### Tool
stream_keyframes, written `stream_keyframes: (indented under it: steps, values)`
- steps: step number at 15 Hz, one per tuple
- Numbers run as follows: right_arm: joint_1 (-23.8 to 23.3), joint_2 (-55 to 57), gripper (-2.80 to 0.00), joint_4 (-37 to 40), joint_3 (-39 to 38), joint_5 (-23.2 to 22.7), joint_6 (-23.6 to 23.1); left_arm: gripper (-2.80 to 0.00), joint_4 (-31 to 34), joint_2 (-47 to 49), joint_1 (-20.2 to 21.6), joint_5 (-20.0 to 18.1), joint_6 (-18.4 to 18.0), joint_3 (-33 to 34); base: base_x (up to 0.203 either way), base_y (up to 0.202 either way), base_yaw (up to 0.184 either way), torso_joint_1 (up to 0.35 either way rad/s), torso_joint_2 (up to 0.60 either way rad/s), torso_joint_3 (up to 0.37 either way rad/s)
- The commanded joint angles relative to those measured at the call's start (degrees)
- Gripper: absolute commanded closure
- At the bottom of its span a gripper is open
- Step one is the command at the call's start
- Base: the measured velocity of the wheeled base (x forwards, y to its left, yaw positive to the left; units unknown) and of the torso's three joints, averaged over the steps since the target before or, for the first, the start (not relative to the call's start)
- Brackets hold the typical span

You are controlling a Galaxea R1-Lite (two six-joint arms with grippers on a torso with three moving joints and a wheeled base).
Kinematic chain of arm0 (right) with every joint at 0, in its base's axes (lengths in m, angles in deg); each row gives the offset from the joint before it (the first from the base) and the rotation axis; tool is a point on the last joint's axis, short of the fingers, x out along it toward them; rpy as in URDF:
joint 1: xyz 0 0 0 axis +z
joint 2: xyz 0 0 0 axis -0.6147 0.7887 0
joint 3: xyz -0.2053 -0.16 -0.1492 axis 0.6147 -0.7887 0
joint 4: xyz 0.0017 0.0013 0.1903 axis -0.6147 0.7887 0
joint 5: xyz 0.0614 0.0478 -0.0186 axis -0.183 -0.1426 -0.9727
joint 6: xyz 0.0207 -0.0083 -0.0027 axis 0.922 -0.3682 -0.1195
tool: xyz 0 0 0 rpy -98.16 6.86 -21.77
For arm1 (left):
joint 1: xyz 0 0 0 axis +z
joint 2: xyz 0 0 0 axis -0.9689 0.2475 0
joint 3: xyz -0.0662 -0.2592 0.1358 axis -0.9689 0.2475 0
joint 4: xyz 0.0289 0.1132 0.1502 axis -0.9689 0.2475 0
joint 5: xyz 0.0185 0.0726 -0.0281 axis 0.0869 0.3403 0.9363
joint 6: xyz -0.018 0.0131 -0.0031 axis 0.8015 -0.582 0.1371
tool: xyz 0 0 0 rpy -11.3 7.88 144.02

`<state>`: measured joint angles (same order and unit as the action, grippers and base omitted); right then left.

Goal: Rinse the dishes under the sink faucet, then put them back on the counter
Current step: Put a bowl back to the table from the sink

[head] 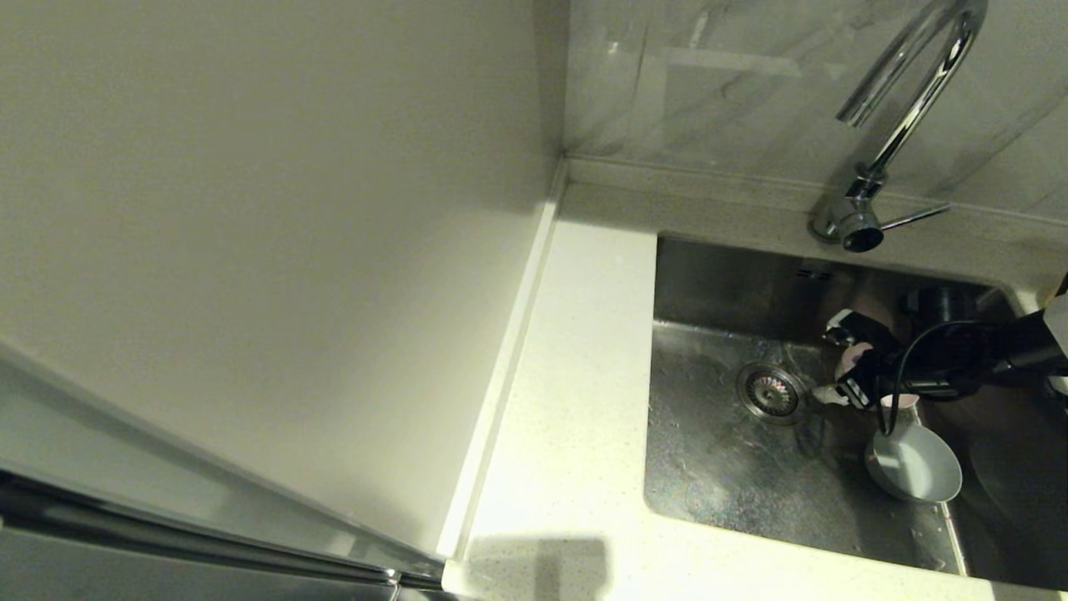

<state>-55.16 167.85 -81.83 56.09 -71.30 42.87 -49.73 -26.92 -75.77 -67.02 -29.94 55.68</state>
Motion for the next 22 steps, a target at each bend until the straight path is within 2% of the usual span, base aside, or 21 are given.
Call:
stream_keyframes:
  steps: [1, 5, 6, 14, 17, 20, 22]
  values:
    - [-0.1, 1.6, -2.8, 0.0, 2.3, 0.3, -0.1, 0.0, 0.0, 0.0, 0.0, 0.0, 0.0, 0.2, 0.0, 0.0, 0.0, 0.0, 0.0, 0.0]
    - [-0.4, 1.9, -2.8, 0.0, 3.2, 3.4, 0.0, 0.0, 0.0, 0.0, 0.0, 0.1, 0.0, 0.2, 0.0, 0.0, 0.0, 0.0, 0.0, 0.0]
    - [-0.5, 1.9, 0.0, 0.0, 3.1, 3.5, 0.0, 0.0, 0.0, 0.0, 0.0, 0.0, 0.0, 0.2, 0.0, 0.0, 0.0, 0.0, 0.0, 0.0]
    - [-1.9, 0.7, 0.0, 0.4, 1.4, 3.5, 0.1, 0.0, 0.0, 0.0, 0.0, 0.0, 0.0, 0.2, 0.0, 0.0, 0.0, 0.0, 0.0, 0.0]
    - [-2.0, -1.1, 0.0, 0.5, -0.4, 3.5, 4.1, 0.0, 0.0, 0.0, 0.0, 0.0, 0.0, 0.2, 0.0, 0.0, 0.0, 0.0, 0.0, 0.0]
    - [-2.2, -3.0, 0.0, 0.5, -1.9, 3.4, 5.8, 0.0, 0.0, 0.0, 0.0, 0.0, 0.0, 0.2, 0.0, 0.0, 0.0, 0.0, 0.0, 0.0]
    - [-2.2, -5.0, 0.0, 0.5, -4.5, 2.9, 11.1, 0.0, 0.0, 0.0, 0.0, 0.0, 0.0, 0.2, 0.0, 0.0, 0.0, 0.0, 0.0, 0.0]
